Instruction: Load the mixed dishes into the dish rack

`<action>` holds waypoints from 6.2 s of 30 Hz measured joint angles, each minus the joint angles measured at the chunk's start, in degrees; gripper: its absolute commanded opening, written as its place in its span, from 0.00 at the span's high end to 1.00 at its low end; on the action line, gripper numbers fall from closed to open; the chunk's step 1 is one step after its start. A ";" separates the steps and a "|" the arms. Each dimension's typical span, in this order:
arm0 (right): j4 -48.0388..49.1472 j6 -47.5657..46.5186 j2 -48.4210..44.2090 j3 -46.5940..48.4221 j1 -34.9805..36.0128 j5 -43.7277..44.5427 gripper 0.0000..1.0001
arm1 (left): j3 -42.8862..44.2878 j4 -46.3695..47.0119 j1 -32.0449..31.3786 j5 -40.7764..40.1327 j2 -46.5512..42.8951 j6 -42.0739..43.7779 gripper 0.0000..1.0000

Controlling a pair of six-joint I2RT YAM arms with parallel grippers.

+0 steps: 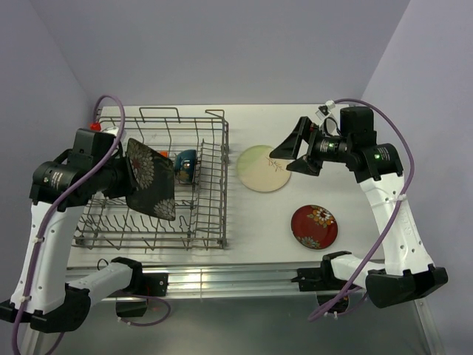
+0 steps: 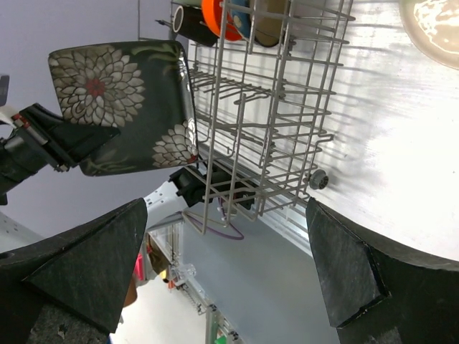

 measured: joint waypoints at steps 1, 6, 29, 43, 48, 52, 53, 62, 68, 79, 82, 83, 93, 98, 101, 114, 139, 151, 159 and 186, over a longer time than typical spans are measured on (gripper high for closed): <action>-0.07 -0.15 -0.20 -0.26 0.00 0.09 0.01 | -0.79 0.09 -0.52 -0.90 0.07 -0.07 1.00; -0.39 -0.50 -1.07 -1.14 0.00 0.46 0.01 | -3.28 0.31 -3.63 -4.15 0.09 -0.22 1.00; -1.77 -1.55 -0.90 -1.14 0.00 2.25 0.02 | -7.74 2.05 -18.78 -15.28 5.62 -5.27 1.00; -1.60 -2.19 0.96 -5.62 -0.02 5.62 0.02 | -12.83 3.41 -19.52 -16.02 7.17 -6.16 1.00; 2.05 -1.77 4.76 -12.02 -0.20 7.28 0.02 | -14.05 4.96 -21.05 -17.05 9.86 -8.31 1.00; 7.06 -1.09 9.81 -16.17 -1.27 8.11 0.04 | -14.16 4.90 -22.60 -18.62 10.23 -9.79 0.95; 8.46 -0.81 10.75 -17.33 -1.73 8.15 0.04 | -14.16 4.90 -23.15 -19.17 10.45 -10.03 0.92; 15.34 1.25 19.43 -25.35 -8.74 8.35 0.06 | -17.03 6.51 -28.76 -21.44 12.83 -12.79 0.59; 16.02 0.44 22.71 -25.31 -12.13 10.03 0.07 | -18.75 7.91 -31.74 -21.09 13.49 -15.19 0.46; 7.32 -1.97 13.68 -24.92 -12.72 19.23 0.07 | -13.86 6.19 -33.53 -22.88 14.97 -19.06 0.01; 3.91 -2.19 9.18 -25.38 -12.79 21.90 0.08 | -9.64 5.81 -33.55 -23.37 14.97 -19.80 0.01; 2.86 -2.29 7.89 -25.83 -12.76 23.06 0.08 | -8.00 5.77 -33.55 -23.37 14.97 -20.11 0.01; 1.03 -2.62 5.75 -39.69 -11.34 26.73 0.27 | 8.28 5.95 -33.59 -24.13 15.82 -20.09 0.01; 3.10 -2.21 7.21 -42.95 -10.99 26.88 0.47 | 15.08 6.80 -33.59 -24.11 15.41 -19.56 0.01; 5.46 -1.95 9.79 -43.10 -10.01 27.28 0.52 | 15.87 7.89 -33.59 -23.63 14.73 -18.86 0.01; 12.13 3.45 24.30 -35.34 11.52 22.64 0.52 | 14.71 12.79 -33.59 -18.88 12.35 -16.72 0.01; 9.05 6.47 -11.67 -51.23 0.52 28.22 0.39 | 10.47 20.02 -33.59 -11.82 11.17 -7.72 0.01; 12.55 10.51 -14.99 -61.81 -2.43 25.92 0.43 | 8.68 23.12 -33.59 -5.49 10.08 -6.03 0.01; 23.96 14.05 -13.77 -64.94 -3.78 21.64 0.68 | 7.98 23.76 -33.59 -3.56 9.55 -5.35 0.01; 10.27 5.25 -20.22 -30.99 -4.52 19.85 1.00 | 9.22 34.62 -19.93 27.58 23.50 -11.96 0.06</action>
